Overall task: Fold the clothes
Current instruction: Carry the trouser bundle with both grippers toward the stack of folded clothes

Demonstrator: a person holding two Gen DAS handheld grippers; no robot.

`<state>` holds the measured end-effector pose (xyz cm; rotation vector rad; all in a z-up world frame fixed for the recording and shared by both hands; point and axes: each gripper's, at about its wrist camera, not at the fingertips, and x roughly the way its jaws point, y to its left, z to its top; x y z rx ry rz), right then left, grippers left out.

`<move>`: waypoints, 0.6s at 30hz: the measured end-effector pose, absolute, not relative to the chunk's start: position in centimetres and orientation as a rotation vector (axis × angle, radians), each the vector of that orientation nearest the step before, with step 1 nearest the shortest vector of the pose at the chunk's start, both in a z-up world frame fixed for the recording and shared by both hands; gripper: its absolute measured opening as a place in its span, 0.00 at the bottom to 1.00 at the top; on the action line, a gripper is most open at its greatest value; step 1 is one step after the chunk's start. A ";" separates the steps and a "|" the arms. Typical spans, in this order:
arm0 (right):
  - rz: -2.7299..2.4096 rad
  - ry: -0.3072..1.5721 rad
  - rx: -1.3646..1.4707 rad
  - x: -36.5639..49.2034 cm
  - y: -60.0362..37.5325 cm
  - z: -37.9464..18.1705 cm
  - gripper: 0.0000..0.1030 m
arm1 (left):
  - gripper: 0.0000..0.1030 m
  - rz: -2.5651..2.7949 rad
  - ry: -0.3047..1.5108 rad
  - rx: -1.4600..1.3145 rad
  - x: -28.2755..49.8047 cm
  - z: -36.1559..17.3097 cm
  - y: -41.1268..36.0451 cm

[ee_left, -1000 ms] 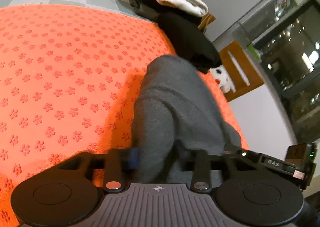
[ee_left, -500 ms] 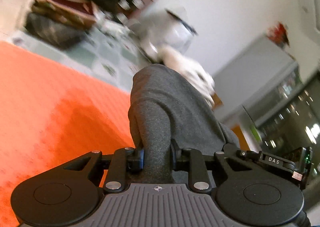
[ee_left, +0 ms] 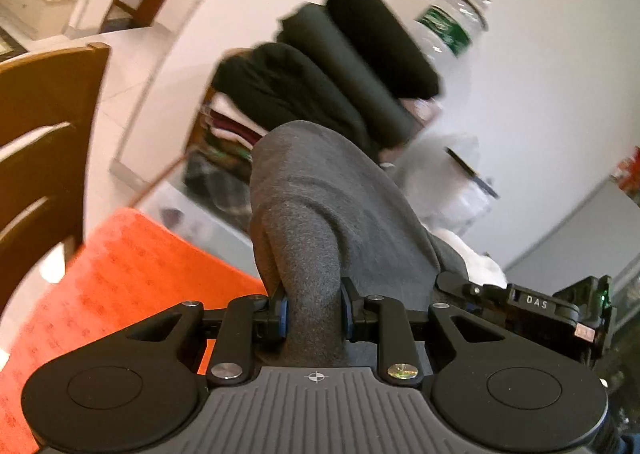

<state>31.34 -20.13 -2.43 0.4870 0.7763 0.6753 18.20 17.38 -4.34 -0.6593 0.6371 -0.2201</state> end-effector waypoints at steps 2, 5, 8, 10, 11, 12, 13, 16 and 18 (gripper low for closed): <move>0.703 0.798 0.474 34.1 -18.3 -3.0 0.24 | 0.26 -0.192 0.641 -0.666 19.5 -4.9 18.7; 0.727 0.825 0.468 37.8 -15.9 -4.5 0.24 | 0.26 -0.154 0.648 -0.672 21.5 -6.1 20.1; 0.725 0.831 0.458 40.2 -14.3 -6.3 0.25 | 0.27 -0.132 0.661 -0.671 23.7 -7.6 21.2; 0.701 0.827 0.449 41.4 -13.6 -7.5 0.36 | 0.36 -0.112 0.685 -0.651 25.1 -9.0 21.9; 0.665 0.819 0.439 41.8 -13.5 -8.1 0.38 | 0.39 -0.085 0.701 -0.630 25.6 -9.7 22.2; 0.629 0.810 0.429 42.1 -13.4 -8.7 0.45 | 0.41 -0.051 0.715 -0.604 26.0 -10.3 22.4; 0.599 0.808 0.433 42.4 -13.6 -9.2 0.50 | 0.42 -0.028 0.722 -0.589 26.2 -10.7 22.6; 0.546 0.859 0.493 42.6 -14.9 -10.6 0.52 | 0.56 0.007 0.720 -0.581 26.3 -11.6 23.5; 0.535 0.870 0.476 42.3 -15.2 -10.9 0.52 | 0.58 0.012 0.713 -0.575 26.1 -11.7 23.7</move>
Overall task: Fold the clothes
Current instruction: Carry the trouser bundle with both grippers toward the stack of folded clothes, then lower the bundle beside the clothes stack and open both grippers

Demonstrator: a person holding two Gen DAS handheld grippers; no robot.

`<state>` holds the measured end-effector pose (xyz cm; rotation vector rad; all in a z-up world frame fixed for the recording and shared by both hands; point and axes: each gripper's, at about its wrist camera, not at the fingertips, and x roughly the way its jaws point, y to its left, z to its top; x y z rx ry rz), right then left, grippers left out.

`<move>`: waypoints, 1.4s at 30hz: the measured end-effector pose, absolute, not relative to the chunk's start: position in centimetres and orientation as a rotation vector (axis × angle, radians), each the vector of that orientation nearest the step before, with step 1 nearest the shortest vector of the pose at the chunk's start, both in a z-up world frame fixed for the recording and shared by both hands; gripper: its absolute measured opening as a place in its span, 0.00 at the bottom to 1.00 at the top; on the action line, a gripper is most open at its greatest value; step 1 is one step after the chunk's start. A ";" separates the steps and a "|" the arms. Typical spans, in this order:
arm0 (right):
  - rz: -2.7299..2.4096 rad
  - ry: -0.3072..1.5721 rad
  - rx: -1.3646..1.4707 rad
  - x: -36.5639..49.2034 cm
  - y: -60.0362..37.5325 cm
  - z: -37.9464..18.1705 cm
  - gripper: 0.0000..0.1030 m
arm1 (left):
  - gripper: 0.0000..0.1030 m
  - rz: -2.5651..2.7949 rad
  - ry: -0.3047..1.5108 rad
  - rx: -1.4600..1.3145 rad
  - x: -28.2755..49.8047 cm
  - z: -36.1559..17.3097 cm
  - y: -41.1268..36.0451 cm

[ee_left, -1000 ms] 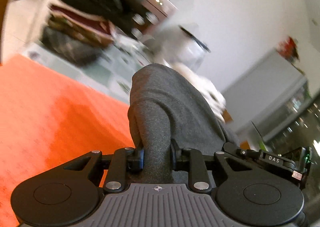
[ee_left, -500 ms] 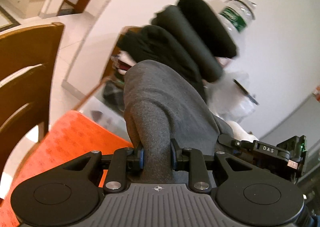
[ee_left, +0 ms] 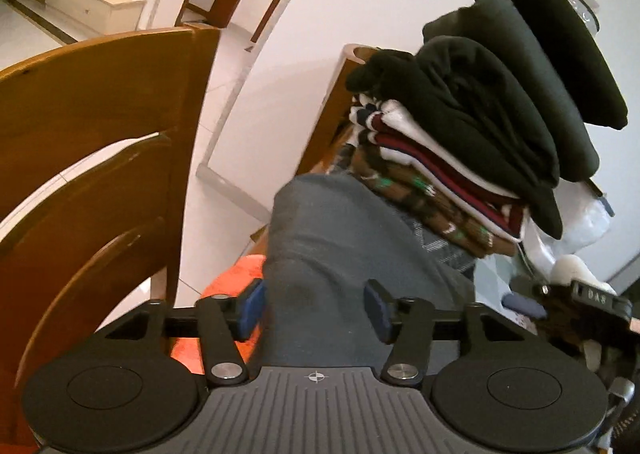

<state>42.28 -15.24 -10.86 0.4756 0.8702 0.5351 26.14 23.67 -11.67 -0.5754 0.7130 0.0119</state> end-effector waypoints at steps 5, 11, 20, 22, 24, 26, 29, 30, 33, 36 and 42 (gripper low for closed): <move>0.510 0.881 0.466 41.1 -16.3 -10.9 0.51 | 0.62 0.004 0.705 -0.549 25.8 -11.4 23.5; 0.513 0.861 0.429 39.7 -16.2 -9.4 0.53 | 0.66 -0.008 0.687 -0.517 24.9 -10.3 22.9; 0.595 0.799 0.377 34.5 -15.5 -4.1 0.81 | 0.92 -0.028 0.569 -0.347 20.2 -4.3 19.6; 0.622 0.772 0.374 32.9 -15.5 -2.6 0.85 | 0.98 -0.020 0.537 -0.298 18.8 -2.9 18.5; 0.632 0.736 0.350 30.9 -15.4 -0.8 0.87 | 1.00 -0.012 0.501 -0.259 17.5 -1.6 17.4; 0.627 0.703 0.317 29.0 -15.4 0.7 0.91 | 1.00 -0.004 0.473 -0.239 16.3 -0.4 16.4; 0.607 0.632 0.224 25.6 -15.1 3.1 1.00 | 1.00 -0.018 0.452 -0.241 14.4 1.3 15.0; 0.607 0.605 0.194 24.5 -15.0 3.8 1.00 | 1.00 -0.026 0.443 -0.244 13.7 1.8 14.6; 0.595 0.543 0.128 21.3 -14.7 5.6 1.00 | 1.00 -0.030 0.420 -0.228 11.6 3.1 13.3; 0.566 0.493 0.088 18.3 -14.4 7.2 1.00 | 1.00 -0.006 0.402 -0.171 9.5 4.4 11.7; 0.453 0.421 0.081 12.3 -15.0 9.1 1.00 | 1.00 0.030 0.328 -0.099 5.2 5.7 9.5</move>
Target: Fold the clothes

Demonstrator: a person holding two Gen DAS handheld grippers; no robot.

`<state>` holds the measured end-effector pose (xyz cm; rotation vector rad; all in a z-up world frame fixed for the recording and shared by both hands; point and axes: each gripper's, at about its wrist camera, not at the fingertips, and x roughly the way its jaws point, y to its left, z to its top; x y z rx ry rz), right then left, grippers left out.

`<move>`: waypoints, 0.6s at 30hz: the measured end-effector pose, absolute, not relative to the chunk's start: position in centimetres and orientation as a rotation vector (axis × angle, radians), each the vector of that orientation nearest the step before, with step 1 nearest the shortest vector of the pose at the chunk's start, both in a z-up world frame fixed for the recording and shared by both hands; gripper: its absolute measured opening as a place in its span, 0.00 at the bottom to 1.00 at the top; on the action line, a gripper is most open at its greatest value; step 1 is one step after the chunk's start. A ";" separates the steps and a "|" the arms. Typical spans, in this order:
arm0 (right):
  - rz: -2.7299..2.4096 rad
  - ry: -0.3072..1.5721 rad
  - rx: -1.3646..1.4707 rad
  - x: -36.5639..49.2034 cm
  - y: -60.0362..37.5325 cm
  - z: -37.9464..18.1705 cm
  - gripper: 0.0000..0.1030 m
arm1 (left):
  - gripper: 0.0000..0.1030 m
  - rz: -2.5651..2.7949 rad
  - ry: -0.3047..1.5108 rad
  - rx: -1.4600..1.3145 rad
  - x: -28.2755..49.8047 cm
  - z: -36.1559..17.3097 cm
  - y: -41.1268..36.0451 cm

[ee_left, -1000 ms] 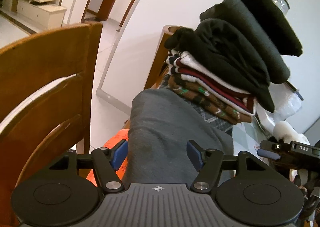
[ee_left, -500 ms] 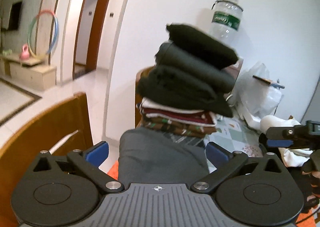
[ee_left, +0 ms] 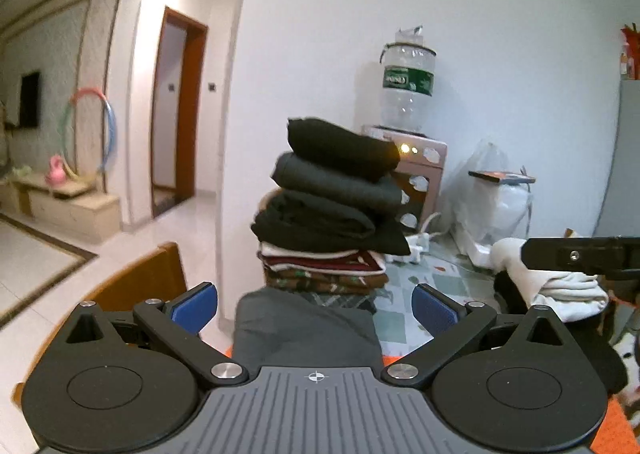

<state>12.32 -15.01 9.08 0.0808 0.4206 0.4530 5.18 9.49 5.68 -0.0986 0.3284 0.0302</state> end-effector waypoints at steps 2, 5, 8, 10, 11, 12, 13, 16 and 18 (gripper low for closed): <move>0.428 0.437 0.081 10.8 -15.1 8.9 1.00 | 1.00 0.038 0.337 -0.087 4.2 5.6 8.9; 0.410 0.476 0.082 8.9 -15.4 8.2 1.00 | 1.00 0.022 0.418 -0.073 3.6 5.0 8.3; 0.392 0.510 0.078 7.2 -15.6 7.0 1.00 | 1.00 0.031 0.468 -0.064 2.8 3.9 7.7; 0.378 0.532 0.064 6.4 -15.5 6.2 1.00 | 1.00 0.044 0.501 -0.039 2.5 3.0 7.3; 0.359 0.546 0.054 6.1 -15.3 5.7 1.00 | 1.00 0.054 0.528 -0.022 2.4 2.6 7.1; 0.340 0.559 0.044 5.8 -15.1 5.2 1.00 | 1.00 0.063 0.551 -0.006 2.3 2.1 6.8; 0.322 0.573 0.034 5.5 -15.0 4.7 1.00 | 1.00 0.069 0.573 0.009 2.2 1.7 6.6; 0.291 0.619 0.025 4.5 -14.6 3.1 1.00 | 1.00 0.086 0.639 0.049 2.0 0.5 5.9; 0.281 0.644 0.021 4.0 -14.4 2.1 1.00 | 1.00 0.089 0.675 0.067 1.9 -0.2 5.5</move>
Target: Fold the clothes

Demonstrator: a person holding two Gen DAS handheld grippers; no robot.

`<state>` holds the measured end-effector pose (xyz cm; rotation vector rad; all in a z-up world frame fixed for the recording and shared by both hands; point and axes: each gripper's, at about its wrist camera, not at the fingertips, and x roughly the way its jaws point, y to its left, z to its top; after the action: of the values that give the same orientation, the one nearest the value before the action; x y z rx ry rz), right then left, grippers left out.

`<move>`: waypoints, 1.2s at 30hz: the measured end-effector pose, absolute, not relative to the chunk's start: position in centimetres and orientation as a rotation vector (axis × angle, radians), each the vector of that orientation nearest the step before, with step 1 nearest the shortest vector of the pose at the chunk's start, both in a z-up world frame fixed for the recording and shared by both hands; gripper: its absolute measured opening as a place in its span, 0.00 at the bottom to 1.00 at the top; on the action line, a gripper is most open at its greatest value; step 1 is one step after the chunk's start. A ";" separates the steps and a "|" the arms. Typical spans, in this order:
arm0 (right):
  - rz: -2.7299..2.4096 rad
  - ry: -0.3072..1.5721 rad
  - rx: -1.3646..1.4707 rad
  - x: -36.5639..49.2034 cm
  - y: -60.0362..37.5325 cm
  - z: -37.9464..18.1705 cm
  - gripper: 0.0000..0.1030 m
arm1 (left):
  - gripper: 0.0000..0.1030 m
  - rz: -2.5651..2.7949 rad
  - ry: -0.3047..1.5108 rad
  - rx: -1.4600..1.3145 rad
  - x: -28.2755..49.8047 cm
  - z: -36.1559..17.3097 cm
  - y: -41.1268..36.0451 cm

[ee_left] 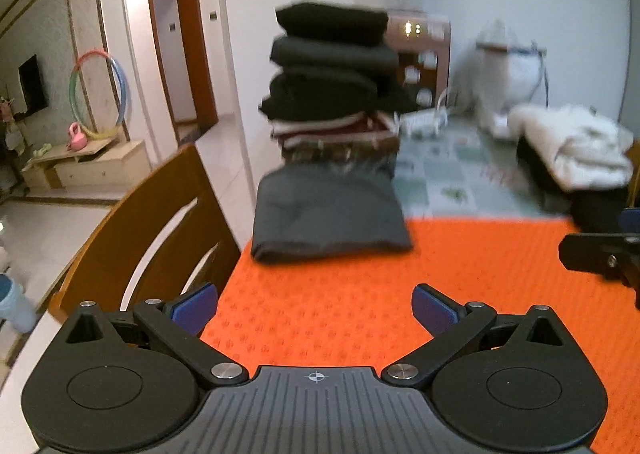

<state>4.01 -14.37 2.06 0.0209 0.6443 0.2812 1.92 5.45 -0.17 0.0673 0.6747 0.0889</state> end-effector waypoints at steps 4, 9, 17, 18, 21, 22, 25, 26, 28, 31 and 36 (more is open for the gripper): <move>0.250 0.646 0.010 2.5 -13.9 0.6 1.00 | 1.00 0.072 0.686 0.104 1.2 -1.0 4.7; 0.222 0.654 0.058 1.2 -14.1 -0.8 1.00 | 1.00 0.069 0.675 0.169 0.7 -1.3 4.1; 0.175 0.646 0.081 0.3 -14.2 -1.2 1.00 | 1.00 -0.068 0.757 0.180 0.6 -2.1 3.4; 0.170 0.650 0.085 0.3 -14.3 -1.3 1.00 | 1.00 -0.078 0.756 0.183 0.6 -2.1 3.3; 0.157 0.655 0.086 0.2 -14.3 -1.3 1.00 | 1.00 -0.098 0.744 0.196 0.4 -1.9 3.0; 0.154 0.655 0.085 0.2 -14.3 -1.3 1.00 | 1.00 -0.102 0.744 0.198 0.4 -2.0 3.0; 0.159 0.659 0.079 0.1 -14.1 -1.2 1.00 | 1.00 -0.103 0.757 0.191 0.4 -2.2 3.1; 0.162 0.661 0.076 0.1 -14.0 -1.2 1.00 | 1.00 -0.100 0.764 0.184 0.4 -2.3 3.2; 0.168 0.664 0.070 0.1 -13.8 -1.2 1.00 | 1.00 -0.089 0.776 0.171 0.4 -2.4 3.6; 0.177 0.669 0.063 0.1 -13.5 -1.3 1.00 | 1.00 -0.077 0.789 0.157 0.4 -2.5 4.1; 0.193 0.677 0.052 0.2 -13.0 -1.4 1.00 | 1.00 -0.063 0.801 0.145 0.4 -2.7 4.5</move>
<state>0.19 -13.04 -1.35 0.0520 0.6772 0.1928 0.38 4.52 -2.74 0.1453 0.8008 -0.0626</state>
